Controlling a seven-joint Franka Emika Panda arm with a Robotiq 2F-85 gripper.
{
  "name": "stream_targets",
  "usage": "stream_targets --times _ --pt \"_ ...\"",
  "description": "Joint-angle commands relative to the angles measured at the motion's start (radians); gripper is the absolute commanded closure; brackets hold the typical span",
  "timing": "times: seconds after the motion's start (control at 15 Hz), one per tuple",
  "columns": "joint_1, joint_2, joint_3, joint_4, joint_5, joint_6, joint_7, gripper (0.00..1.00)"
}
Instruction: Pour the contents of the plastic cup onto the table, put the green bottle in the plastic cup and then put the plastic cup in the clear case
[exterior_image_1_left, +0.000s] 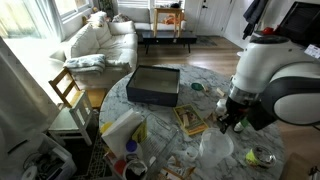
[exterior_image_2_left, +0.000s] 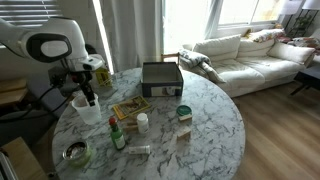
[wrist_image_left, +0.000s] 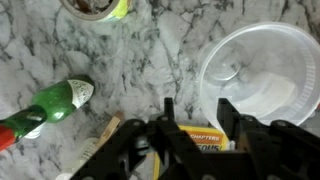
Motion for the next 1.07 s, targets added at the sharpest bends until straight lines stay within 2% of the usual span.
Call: stream_targets --times 0.0,0.13,0.27,0.33,0.6,0.8,1.0 --pt "-0.061 -0.117 0.030 0.041 -0.130 -0.177 0.127 0.19" --pt "-0.100 -0.154 0.034 0.075 -0.193 -0.308 0.198 0.03" --pt "-0.133 -0.175 0.039 0.097 -0.246 -0.400 0.261 0.00" --pt "-0.102 -0.149 0.022 0.094 -0.194 -0.334 0.194 0.00" --pt "-0.108 -0.155 0.025 0.100 -0.200 -0.347 0.195 0.00" --pt "-0.177 -0.102 -0.027 0.096 -0.223 -0.304 0.249 0.00" --pt "-0.221 -0.061 -0.099 0.102 -0.185 -0.258 0.215 0.00"
